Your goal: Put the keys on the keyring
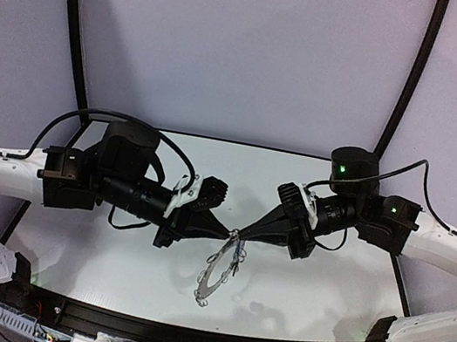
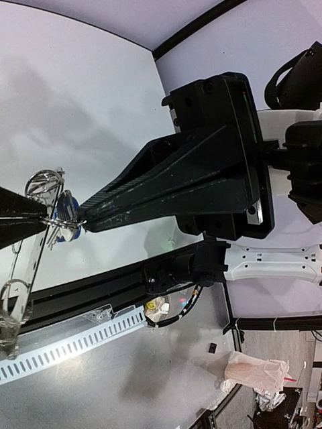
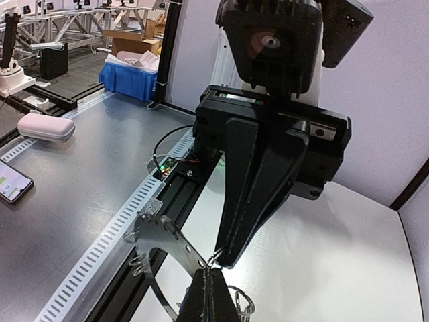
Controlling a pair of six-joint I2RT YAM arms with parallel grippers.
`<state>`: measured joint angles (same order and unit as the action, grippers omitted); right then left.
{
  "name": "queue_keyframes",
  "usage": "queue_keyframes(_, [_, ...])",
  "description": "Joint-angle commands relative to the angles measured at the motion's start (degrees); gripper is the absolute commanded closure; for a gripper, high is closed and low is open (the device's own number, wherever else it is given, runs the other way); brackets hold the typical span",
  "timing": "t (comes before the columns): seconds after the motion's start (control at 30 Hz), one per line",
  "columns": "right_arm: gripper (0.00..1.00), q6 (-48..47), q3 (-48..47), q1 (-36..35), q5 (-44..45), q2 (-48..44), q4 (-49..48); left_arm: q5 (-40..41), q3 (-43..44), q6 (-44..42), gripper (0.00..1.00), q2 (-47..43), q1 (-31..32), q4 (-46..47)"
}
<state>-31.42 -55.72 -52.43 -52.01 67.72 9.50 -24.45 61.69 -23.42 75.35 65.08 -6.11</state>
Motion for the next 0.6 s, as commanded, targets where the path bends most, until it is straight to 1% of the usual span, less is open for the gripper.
queue_keyframes(0.0, [1.00,-0.17,-1.84,-0.89,-1.13,0.33,-1.41,-0.76,2.33,0.76,0.99,-0.33,-0.22,-0.80])
queue_keyframes(0.37, [1.00,0.24,-2.23,-1.63,-2.35,0.94,-1.57,-0.32,1.83,1.90,0.99,-1.07,-0.27,-1.26])
queue_keyframes(0.57, [1.00,2.01,-2.84,-2.03,-0.56,1.76,-3.11,-1.01,2.64,1.11,0.99,-0.85,-0.30,-3.08])
